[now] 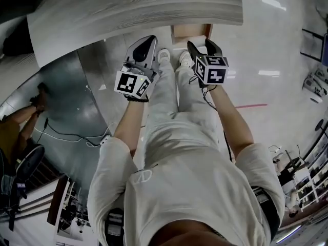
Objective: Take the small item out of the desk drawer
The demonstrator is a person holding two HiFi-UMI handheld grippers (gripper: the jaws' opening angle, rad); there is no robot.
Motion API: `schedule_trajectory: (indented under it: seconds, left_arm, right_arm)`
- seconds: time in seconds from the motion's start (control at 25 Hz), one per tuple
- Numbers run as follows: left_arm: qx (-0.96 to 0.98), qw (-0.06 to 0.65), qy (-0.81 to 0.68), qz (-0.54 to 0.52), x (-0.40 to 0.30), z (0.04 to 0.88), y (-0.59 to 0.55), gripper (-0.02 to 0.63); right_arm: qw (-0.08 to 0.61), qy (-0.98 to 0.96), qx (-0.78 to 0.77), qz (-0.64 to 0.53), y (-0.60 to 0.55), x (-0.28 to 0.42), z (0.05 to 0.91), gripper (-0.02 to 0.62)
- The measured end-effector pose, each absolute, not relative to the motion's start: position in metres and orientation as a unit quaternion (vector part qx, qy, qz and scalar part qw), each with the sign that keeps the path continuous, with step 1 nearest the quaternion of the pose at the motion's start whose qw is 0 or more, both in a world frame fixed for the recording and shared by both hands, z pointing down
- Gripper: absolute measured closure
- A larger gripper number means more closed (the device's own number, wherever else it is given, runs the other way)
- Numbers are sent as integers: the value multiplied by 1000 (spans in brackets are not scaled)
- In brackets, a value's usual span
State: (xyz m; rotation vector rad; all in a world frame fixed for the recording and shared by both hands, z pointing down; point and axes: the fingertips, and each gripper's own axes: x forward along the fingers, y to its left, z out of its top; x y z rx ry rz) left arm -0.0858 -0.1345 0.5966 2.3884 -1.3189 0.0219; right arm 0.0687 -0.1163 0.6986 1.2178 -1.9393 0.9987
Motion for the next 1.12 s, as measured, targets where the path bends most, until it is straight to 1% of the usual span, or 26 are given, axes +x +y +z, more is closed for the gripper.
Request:
schedule_trajectory:
  seconds: [0.16,0.4,0.64,0.92,1.12]
  left_arm:
    - [854,185,-486,-2,-99,556,-138,607]
    - [847,174,-502,-17,-108,502,-128,607]
    - [852,120,-509,-25,-118,440,-137,607]
    - [860,75,-504,-33,-116,375,-146,607]
    - [855,62,-515,-1,-121,349,-155,607]
  right_arm:
    - [285,-755,473,354,-133,72,641,336]
    - [245,-772,494,315,-148,89,558,336]
    - [186,-790,519,268,-166,106,475,336]
    - [111,-794,558,214,-173,140,381,336]
    - [69,-789,583,182,-174,168,329,336]
